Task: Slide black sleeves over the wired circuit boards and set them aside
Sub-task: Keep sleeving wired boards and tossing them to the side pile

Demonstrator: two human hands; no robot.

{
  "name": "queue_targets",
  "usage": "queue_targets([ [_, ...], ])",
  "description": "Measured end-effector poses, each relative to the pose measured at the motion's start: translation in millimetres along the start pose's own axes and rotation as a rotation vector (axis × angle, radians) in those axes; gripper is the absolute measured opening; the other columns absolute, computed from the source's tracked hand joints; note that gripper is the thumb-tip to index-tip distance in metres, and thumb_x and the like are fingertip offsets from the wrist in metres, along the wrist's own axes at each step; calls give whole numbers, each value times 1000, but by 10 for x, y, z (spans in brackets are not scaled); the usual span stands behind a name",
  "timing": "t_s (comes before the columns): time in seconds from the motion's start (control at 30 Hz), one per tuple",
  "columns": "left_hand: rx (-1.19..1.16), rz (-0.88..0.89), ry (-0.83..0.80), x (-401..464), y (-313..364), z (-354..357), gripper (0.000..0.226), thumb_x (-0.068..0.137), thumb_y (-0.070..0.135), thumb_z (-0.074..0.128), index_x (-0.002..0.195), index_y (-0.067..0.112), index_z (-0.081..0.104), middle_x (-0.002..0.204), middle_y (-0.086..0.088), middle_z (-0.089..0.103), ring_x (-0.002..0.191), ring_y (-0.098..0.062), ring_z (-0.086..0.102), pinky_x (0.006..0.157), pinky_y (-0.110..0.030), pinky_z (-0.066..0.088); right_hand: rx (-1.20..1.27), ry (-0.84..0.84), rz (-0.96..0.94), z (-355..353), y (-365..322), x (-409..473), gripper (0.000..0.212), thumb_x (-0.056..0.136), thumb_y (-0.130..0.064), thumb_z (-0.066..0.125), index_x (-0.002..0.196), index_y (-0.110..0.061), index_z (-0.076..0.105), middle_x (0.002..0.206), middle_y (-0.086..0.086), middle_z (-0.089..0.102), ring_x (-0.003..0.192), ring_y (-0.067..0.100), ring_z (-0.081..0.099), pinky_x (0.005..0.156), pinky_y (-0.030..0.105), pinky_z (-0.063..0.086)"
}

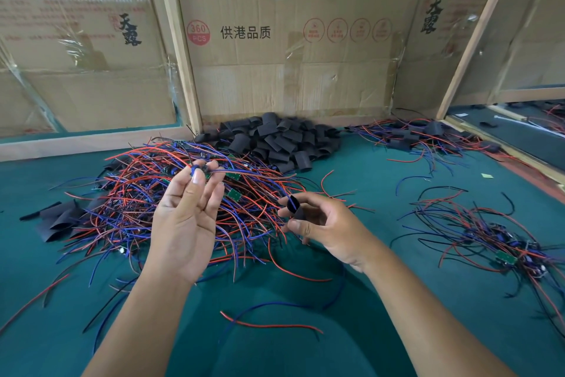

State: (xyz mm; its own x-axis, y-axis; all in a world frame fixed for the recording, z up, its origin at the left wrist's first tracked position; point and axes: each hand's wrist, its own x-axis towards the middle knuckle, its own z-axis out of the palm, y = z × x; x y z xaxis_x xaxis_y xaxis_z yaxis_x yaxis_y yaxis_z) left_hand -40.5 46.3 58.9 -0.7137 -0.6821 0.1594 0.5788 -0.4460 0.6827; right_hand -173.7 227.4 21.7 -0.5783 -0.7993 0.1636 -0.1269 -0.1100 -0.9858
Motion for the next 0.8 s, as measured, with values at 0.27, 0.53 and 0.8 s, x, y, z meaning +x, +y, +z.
queue_targets([
  [0.27, 25, -9, -8, -6, -20, -12, 12, 90, 18, 61, 101, 14, 65, 102, -3, 73, 99, -13, 71, 79, -17, 56, -42, 158, -73, -31, -6, 25, 30, 76, -43, 78, 104, -38, 69, 106, 2, 75, 95, 18, 70, 68, 15, 48],
  [0.53, 51, -38, -19, -23, -49, -12, 11, 89, 16, 63, 98, 16, 68, 103, -5, 73, 96, -13, 72, 78, -18, 56, -154, 262, -125, -114, 84, 73, 43, 73, -54, 80, 111, -37, 69, 104, -6, 74, 100, 13, 67, 84, 22, 49],
  [0.8, 45, -46, -22, -41, -41, 14, 11, 89, 16, 62, 98, 16, 68, 102, -4, 73, 93, -12, 72, 78, -17, 56, -222, 296, -123, -144, 121, 87, 46, 72, -59, 79, 112, -37, 68, 100, -10, 74, 93, 8, 67, 78, 18, 48],
])
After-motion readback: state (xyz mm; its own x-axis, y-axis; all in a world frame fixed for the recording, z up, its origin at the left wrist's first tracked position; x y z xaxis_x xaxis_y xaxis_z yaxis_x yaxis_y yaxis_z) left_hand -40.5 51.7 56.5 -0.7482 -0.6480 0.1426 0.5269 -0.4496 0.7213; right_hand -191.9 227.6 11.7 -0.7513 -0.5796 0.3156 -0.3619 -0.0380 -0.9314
